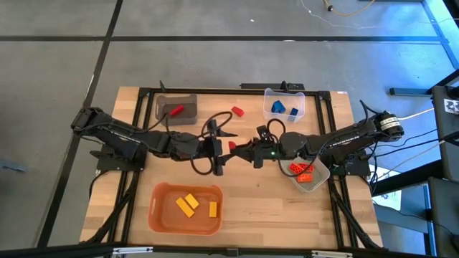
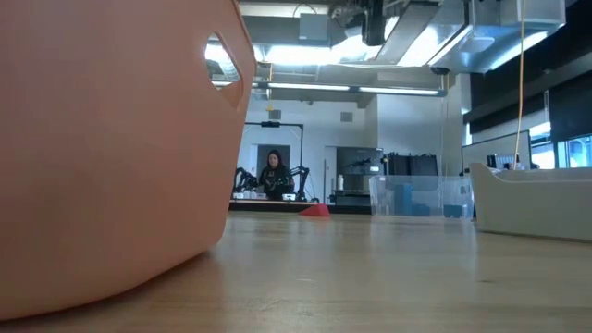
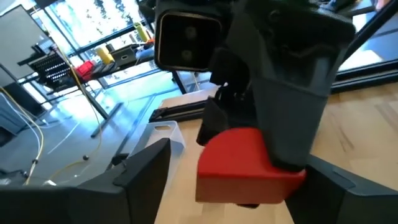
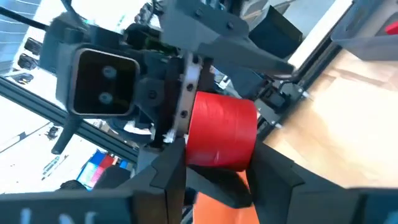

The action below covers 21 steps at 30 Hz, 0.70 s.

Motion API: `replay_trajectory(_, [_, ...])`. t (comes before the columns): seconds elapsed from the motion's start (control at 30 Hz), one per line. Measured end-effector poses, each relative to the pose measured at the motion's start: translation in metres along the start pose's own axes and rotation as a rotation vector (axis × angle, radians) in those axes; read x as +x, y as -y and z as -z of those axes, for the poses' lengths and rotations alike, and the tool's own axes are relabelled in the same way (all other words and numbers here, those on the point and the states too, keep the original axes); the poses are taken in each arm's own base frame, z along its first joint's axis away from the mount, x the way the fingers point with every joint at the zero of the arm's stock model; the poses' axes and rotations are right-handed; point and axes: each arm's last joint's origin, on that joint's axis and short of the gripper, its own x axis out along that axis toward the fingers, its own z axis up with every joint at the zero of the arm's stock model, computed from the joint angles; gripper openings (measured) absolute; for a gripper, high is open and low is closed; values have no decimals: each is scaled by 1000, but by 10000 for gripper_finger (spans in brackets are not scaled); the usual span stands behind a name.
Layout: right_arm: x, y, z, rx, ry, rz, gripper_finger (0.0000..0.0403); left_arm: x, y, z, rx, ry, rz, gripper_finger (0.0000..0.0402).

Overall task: Sort & place blocks by color
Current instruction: Put the bottom red block into the black transparent bin

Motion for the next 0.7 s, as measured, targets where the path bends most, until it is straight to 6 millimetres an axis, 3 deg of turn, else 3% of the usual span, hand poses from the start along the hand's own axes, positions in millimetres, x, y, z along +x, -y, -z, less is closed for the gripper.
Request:
replay_trajectory(0.4, [0,-3,-3,-43,56,-19,135,-1,-1,-2,-23,18,-21,161])
replay_trajectory(0.7, [0,-2,-3,-22,60,-8,138,-1,-2,-3,-29,16,-27,158])
